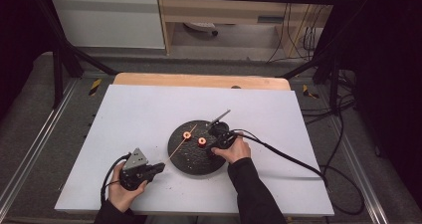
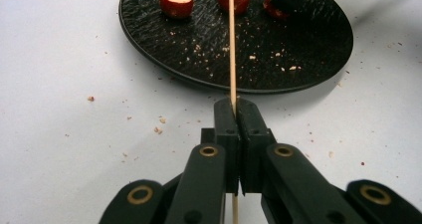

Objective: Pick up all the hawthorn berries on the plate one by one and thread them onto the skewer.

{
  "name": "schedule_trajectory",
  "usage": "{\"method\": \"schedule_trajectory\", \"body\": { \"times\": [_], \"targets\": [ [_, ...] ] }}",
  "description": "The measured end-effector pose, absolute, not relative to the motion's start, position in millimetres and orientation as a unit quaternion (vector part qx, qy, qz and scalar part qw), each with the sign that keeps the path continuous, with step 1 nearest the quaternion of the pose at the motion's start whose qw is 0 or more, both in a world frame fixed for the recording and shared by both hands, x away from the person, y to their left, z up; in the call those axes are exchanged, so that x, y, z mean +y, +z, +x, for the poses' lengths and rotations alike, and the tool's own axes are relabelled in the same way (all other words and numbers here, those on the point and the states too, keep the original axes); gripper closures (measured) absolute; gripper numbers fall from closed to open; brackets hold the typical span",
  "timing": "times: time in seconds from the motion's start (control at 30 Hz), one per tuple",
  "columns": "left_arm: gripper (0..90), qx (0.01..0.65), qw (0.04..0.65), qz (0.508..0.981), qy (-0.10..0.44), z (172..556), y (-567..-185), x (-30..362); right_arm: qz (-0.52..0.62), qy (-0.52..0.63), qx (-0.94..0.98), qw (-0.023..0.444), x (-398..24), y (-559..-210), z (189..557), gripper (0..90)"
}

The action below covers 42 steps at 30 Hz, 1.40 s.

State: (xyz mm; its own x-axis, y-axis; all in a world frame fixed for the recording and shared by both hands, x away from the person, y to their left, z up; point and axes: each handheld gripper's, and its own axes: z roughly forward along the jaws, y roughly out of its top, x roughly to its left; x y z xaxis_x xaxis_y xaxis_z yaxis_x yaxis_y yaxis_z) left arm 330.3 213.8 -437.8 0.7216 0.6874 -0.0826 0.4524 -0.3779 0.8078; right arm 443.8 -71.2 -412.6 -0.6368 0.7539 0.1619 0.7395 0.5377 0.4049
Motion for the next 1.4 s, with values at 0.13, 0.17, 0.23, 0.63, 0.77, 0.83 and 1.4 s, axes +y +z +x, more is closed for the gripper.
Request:
{"method": "schedule_trajectory", "body": {
  "times": [0.13, 0.17, 0.23, 0.63, 0.77, 0.83, 1.4],
  "targets": [
    [88.3, 0.348, 0.437, 0.818, 0.136, 329.9, -437.2, 213.9, 0.43, 0.227, 0.874, 0.007, -71.6, -411.8, 444.2, 61.9],
    [88.3, 0.348, 0.437, 0.818, 0.137, 329.7, -437.1, 213.9, 0.431, 0.229, 0.873, 0.005, -71.6, -410.9, 443.9, 61.9],
    [88.3, 0.347, 0.438, 0.818, 0.137, 329.5, -436.7, 213.8, 0.432, 0.233, 0.871, 0.005, -72.5, -408.6, 443.5, 62.0],
    [88.3, 0.346, 0.44, 0.817, 0.14, 328.1, -435.9, 212.4, 0.428, 0.271, 0.862, 0.019, -83.0, -392.2, 436.5, 62.2],
    [88.3, 0.346, 0.441, 0.816, 0.14, 327.8, -435.6, 212.0, 0.432, 0.291, 0.854, 0.02, -90.5, -388.7, 432.7, 62.3],
    [88.3, 0.346, 0.44, 0.816, 0.141, 327.6, -435.7, 211.6, 0.433, 0.305, 0.848, 0.022, -94.2, -387.8, 430.4, 62.3],
    [88.3, 0.343, 0.445, 0.815, 0.143, 324.7, -434.9, 208.2, 0.439, 0.467, 0.767, 0.03, -117.3, -390.1, 400.6, 62.2]
  ]
}}
